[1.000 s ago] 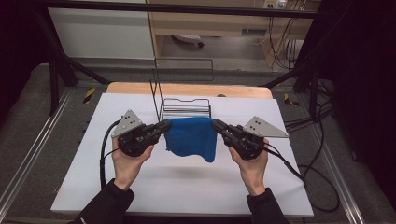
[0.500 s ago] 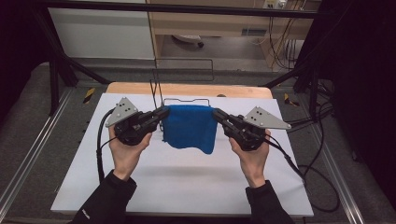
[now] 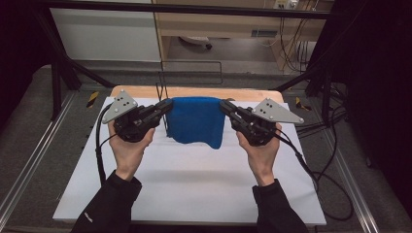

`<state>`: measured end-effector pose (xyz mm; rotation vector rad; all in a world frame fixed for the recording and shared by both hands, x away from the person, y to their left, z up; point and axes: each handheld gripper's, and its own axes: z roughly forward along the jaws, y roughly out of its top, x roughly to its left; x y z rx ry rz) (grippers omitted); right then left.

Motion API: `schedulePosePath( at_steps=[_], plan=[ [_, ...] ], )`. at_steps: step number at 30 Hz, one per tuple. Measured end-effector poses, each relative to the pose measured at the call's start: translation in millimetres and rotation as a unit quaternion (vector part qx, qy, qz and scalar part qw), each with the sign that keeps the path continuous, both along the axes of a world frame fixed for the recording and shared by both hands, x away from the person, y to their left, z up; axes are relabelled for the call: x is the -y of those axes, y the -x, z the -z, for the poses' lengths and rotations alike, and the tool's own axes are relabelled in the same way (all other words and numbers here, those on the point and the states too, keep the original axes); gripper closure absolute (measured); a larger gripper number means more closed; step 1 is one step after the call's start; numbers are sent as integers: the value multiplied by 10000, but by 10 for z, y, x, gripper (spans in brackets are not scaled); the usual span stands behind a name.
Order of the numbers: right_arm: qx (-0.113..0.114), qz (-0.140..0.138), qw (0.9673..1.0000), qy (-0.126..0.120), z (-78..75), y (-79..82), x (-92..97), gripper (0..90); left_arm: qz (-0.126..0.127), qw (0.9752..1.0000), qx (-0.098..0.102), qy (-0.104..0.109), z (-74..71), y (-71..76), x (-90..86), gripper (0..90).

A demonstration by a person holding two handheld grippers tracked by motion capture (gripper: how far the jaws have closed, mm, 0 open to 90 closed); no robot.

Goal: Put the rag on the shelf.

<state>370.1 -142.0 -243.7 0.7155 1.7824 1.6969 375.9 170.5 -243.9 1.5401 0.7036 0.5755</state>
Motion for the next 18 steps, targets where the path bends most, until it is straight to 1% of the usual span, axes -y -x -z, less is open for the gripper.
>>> schedulePosePath(
  at_steps=[5, 8, 10, 16, 18],
  plan=[
    [94, 51, 9999, -5, -98, -32, -17, 857, -47, 9999, 90, 74, -98, -27, -1, 846],
    [163, 83, 9998, 45, -158, -56, -26, 857, -71, 9998, 163, 84, -159, -37, -3, 847],
    [183, 103, 9998, 19, -190, -68, -32, 857, -82, 9997, 212, 107, -197, -45, -10, 847],
    [307, 168, 9994, 17, -281, -97, -72, 857, -128, 9994, 258, 189, -281, -89, -22, 847],
    [316, 167, 9994, 9, -317, -112, -81, 857, -140, 9992, 280, 236, -313, -103, -27, 848]
  ],
)
